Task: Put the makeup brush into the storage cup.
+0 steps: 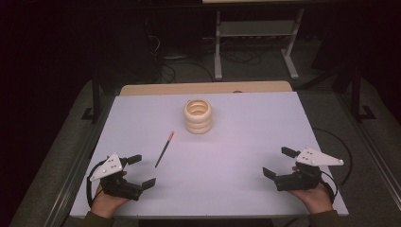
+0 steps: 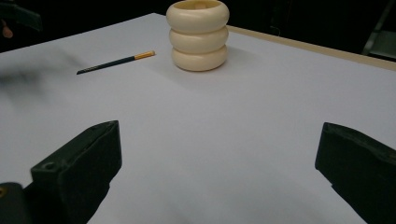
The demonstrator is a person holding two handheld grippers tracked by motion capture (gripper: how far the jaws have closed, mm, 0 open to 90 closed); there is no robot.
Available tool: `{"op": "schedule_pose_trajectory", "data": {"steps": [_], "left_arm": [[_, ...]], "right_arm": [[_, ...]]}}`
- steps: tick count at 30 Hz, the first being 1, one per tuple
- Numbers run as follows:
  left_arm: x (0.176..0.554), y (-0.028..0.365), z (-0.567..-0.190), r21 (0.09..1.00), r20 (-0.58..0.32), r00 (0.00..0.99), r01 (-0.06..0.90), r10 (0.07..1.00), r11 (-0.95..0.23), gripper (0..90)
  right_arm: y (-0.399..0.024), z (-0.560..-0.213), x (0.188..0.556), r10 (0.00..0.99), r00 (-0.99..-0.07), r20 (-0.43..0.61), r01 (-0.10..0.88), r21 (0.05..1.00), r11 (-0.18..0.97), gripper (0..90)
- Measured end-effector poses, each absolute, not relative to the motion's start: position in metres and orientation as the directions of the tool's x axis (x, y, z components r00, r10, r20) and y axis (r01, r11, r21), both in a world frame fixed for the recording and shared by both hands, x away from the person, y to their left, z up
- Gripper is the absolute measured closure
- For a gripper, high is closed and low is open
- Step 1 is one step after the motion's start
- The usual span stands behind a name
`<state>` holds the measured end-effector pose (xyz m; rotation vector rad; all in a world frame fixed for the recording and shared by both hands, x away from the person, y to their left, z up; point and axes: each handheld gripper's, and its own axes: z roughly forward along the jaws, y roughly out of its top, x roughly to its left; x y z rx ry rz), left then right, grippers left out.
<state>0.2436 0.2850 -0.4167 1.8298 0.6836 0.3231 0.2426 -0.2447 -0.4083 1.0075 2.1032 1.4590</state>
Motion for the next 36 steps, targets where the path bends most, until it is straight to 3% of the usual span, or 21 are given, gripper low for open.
{"op": "schedule_pose_trajectory", "data": {"steps": [36], "left_arm": [[0.26,0.277,-0.409,0.922,-0.083,0.786,0.294,0.613,-0.251,0.0]], "right_arm": [[-0.242,-0.407,0.24,0.733,-0.676,0.071,0.323,0.923,0.209,0.0]]}}
